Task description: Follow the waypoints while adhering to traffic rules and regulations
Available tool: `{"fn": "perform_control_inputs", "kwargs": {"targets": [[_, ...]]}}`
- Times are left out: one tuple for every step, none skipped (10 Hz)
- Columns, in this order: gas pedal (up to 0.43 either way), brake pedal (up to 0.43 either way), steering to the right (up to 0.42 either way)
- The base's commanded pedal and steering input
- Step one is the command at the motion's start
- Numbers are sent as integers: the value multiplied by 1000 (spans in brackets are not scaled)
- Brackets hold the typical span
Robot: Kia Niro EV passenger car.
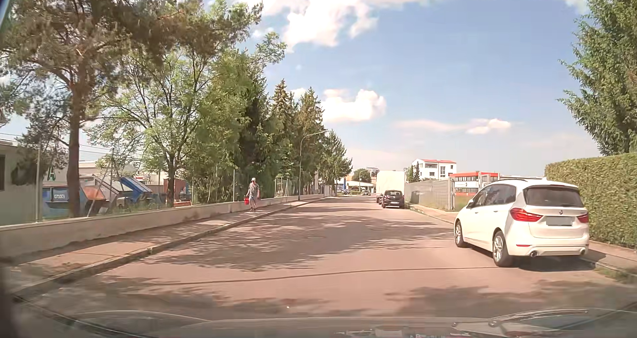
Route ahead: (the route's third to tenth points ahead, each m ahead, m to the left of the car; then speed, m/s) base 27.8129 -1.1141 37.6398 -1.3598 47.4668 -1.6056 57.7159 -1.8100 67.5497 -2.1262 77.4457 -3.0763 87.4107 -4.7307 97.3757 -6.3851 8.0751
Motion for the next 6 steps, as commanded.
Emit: {"fn": "perform_control_inputs", "kwargs": {"targets": [[130, 18, 35], [130, 18, 35], [130, 18, 32], [118, 18, 25], [110, 18, 18], [110, 18, 10]]}}
